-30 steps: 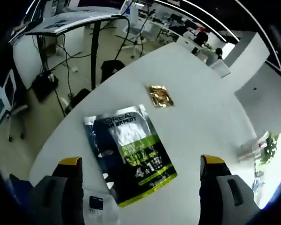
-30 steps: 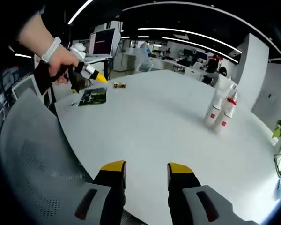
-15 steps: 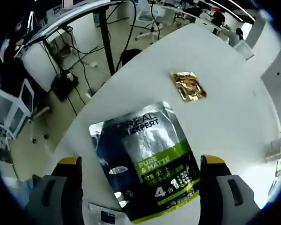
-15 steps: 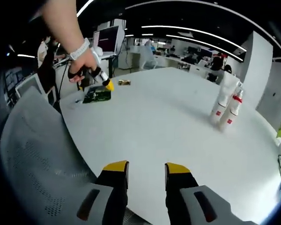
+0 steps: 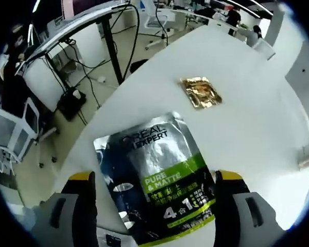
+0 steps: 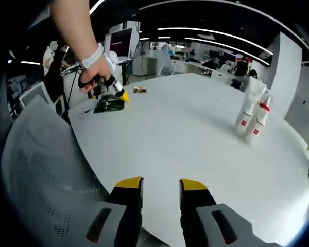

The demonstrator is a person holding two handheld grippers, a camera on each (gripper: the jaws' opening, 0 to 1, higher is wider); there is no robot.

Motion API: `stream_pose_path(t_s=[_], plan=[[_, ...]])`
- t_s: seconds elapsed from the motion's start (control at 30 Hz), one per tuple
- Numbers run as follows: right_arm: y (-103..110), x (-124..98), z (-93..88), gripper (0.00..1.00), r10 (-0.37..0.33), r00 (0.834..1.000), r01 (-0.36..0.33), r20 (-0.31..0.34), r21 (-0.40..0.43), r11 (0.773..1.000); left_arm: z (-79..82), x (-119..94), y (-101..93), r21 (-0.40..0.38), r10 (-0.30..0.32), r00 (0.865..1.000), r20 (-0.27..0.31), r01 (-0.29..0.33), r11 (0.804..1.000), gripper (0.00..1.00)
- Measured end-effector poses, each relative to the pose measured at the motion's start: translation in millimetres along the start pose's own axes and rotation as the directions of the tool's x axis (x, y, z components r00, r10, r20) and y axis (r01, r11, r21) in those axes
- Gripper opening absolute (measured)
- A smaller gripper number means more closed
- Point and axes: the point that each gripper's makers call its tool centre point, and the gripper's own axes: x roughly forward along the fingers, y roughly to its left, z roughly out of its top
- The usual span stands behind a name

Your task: Arrange the skincare products in the storage area until every visible bottle or jar stands upright without overlapping.

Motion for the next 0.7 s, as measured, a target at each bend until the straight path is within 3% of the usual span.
stream_pose_path(t_s=[0.1, 0.27, 0.33, 0.43, 0.47, 0.5, 0.6, 0.7], plan=[[-0.1, -0.1, 0.2, 0.21, 0.001, 1.000, -0.001, 0.000, 0.000, 1.000, 3.8, -1.7, -7.2, 0.018, -0.011, 1.000, -0.010, 0.011, 1.000, 0.72], [-0.6, -0.3, 0.6, 0.21, 0.000, 1.000, 0.000, 0.004, 0.002, 1.000, 8.8, -1.5, -21.3, 0.178, -0.071, 0.997, -0.025, 0.075, 0.981, 0.52], [-0.2, -0.2, 0.3, 0.20, 0.001, 1.000, -0.001, 0.003, 0.000, 1.000, 8.5, -2.5, -25.4, 0.184, -0.092, 0.995, -0.025, 0.095, 0.978, 0.45], [0.8, 0.1, -0.1, 0.19, 0.005, 1.000, -0.005, 0.000, -0.007, 1.000, 8.6, -4.0, -31.0, 0.254, -0.129, 0.991, -0.026, 0.131, 0.958, 0.35], [0.6, 0.1, -0.3, 0.19, 0.003, 1.000, -0.003, -0.002, -0.009, 1.000, 7.4, -3.8, -30.4, 0.237, -0.125, 0.992, -0.024, 0.127, 0.963, 0.34], [-0.4, -0.2, -0.6, 0.19, -0.002, 1.000, 0.002, -0.003, -0.012, 1.000, 7.6, -4.2, -31.3, 0.255, -0.134, 0.991, -0.026, 0.136, 0.957, 0.31], [-1.3, -0.2, -1.7, 0.18, -0.009, 1.000, 0.009, -0.009, -0.019, 1.000, 2.9, -6.1, -39.7, 0.359, -0.187, 0.981, -0.053, 0.193, 0.913, 0.20], [-1.8, 0.5, -4.5, 0.17, -0.014, 1.000, 0.013, -0.026, -0.027, 1.000, 1.3, -5.4, -40.8, 0.379, -0.211, 0.976, -0.061, 0.218, 0.900, 0.15]])
